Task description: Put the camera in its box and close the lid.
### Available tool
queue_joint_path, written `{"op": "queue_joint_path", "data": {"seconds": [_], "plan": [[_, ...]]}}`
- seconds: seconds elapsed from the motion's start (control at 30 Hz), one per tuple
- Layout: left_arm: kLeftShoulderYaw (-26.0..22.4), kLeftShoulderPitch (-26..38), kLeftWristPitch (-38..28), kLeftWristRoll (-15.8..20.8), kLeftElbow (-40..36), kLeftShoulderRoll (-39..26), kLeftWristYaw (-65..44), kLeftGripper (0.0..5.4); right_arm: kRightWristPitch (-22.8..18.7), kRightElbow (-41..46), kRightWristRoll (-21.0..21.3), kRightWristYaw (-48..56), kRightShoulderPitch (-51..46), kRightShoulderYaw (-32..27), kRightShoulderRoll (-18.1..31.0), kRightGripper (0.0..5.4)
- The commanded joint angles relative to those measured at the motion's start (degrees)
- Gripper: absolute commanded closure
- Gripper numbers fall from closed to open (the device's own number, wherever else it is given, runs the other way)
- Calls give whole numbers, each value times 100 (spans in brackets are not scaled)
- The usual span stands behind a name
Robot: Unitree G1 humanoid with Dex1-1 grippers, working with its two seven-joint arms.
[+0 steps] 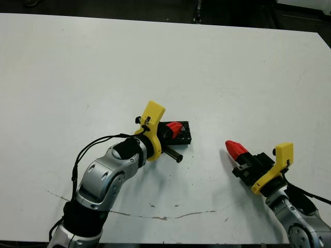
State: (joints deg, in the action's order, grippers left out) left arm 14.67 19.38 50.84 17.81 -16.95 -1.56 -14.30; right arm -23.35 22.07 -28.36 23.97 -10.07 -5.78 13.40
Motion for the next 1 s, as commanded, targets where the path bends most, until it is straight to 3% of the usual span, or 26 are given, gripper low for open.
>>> {"op": "queue_joint_path", "data": {"seconds": [0.03, 0.23, 0.53, 0.77, 0.87, 1.0], "plan": [[62, -77, 479, -34, 247, -26, 88, 539, -18, 16, 5, 14, -64, -20, 75, 540], [37, -116, 532, -23, 373, 9, 101, 539, -13, -6, 25, 35, -65, -13, 88, 540], [-517, -243, 516, 401, -121, 75, 87, 539, -135, 15, -70, -31, -74, -41, 42, 540], [-768, -929, -1745, 66, -833, -343, -280, 539, -47, -17, -74, -8, -64, -63, 12, 540], [-1056, -1165, -2684, -62, -863, -450, -328, 539, -126, 36, -235, -93, -45, -154, -61, 540], [-1428, -1470, -3770, -379, -758, -532, -194, 539, 153, 6, -353, -70, 10, -295, -158, 540]]}}
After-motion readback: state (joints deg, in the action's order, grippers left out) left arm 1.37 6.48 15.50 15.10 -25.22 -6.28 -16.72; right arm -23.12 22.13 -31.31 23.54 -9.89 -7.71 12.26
